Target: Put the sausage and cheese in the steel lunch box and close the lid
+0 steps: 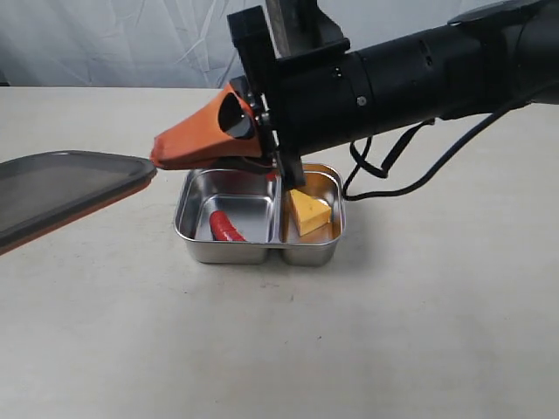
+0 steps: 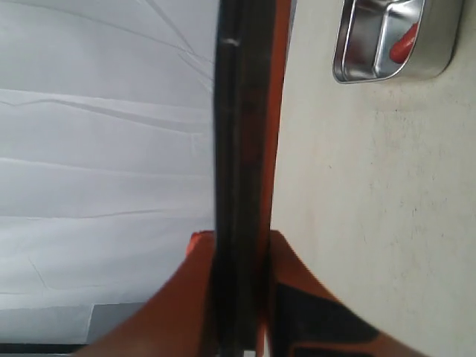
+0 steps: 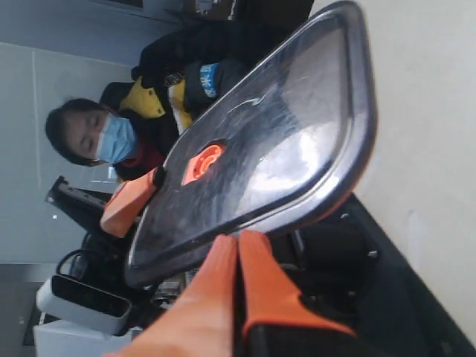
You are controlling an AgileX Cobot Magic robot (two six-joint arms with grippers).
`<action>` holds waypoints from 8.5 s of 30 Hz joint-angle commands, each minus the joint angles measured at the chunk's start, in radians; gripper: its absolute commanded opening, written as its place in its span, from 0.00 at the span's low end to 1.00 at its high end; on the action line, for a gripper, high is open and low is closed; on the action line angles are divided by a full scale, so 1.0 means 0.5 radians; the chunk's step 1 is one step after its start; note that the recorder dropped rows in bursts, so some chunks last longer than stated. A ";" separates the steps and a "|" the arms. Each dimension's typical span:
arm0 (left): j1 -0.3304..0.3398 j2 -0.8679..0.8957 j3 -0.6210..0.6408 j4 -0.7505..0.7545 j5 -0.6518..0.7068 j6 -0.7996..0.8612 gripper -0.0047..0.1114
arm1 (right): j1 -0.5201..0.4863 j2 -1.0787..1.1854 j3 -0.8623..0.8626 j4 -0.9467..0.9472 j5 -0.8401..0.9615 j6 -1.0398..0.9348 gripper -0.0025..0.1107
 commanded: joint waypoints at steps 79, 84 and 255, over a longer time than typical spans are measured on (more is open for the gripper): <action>-0.272 0.002 -0.164 0.124 0.301 -0.968 0.62 | 0.309 -0.110 -0.013 0.219 -0.763 -0.088 0.01; -0.288 0.002 -0.164 0.227 0.410 -0.975 0.62 | 0.286 -0.137 -0.013 0.227 -0.809 -0.088 0.01; -0.389 0.002 -0.164 0.576 0.568 -1.847 0.58 | 0.455 0.473 1.290 -2.606 -4.237 3.684 0.02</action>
